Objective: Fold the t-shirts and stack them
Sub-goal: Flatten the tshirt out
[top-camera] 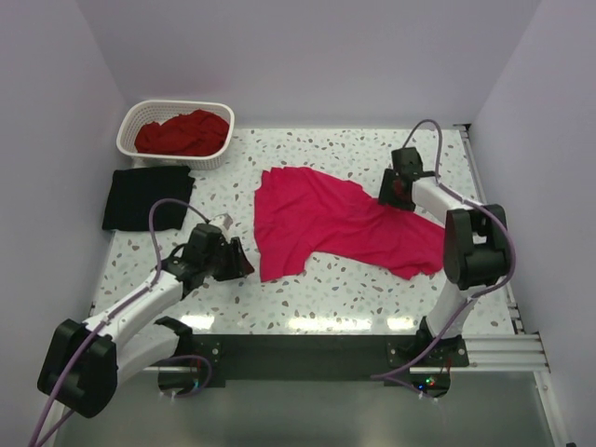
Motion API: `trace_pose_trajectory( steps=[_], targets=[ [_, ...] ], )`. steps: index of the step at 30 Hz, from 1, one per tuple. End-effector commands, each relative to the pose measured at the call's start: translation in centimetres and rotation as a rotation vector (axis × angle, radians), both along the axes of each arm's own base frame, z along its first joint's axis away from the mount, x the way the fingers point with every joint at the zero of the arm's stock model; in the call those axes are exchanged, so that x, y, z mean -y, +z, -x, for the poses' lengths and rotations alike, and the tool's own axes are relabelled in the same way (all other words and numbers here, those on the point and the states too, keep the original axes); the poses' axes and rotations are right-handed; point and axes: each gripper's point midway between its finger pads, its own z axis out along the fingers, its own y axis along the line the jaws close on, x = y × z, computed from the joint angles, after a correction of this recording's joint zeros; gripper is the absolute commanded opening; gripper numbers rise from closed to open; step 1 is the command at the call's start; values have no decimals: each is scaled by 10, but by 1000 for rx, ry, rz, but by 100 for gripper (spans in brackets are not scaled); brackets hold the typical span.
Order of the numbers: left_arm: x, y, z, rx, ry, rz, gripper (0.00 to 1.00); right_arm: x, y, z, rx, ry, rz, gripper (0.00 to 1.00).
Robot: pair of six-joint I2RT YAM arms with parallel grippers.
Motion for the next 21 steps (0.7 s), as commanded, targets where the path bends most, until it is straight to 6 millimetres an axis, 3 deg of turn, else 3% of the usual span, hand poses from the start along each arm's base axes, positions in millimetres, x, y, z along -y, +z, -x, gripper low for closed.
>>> trace_pose_trajectory(
  steps=[1,3,4,5,6,7,9,10,15,21],
  targets=[
    [0,29,-35,134,97,19,45,-56,53,-3,125,182,-87,58],
    [0,39,-54,179,135,13,37,-91,64,14,150,272,-154,55],
    [-1,41,-61,192,150,2,35,-129,67,31,143,366,-221,51],
    [-2,44,-76,209,172,-21,31,-143,60,47,120,402,-254,48],
    [-1,46,-83,215,177,-34,29,-162,67,54,145,447,-298,46],
    [0,46,-90,215,175,-44,27,-192,68,74,131,530,-349,41],
    [8,48,-109,213,164,-59,24,-217,67,94,130,581,-408,37],
    [10,50,-116,220,162,-60,22,-241,68,113,109,641,-466,34],
    [21,39,-147,200,154,-96,18,-282,54,146,57,736,-541,26],
    [34,8,-154,129,99,-97,14,-308,16,168,-49,805,-573,22]
  ],
)
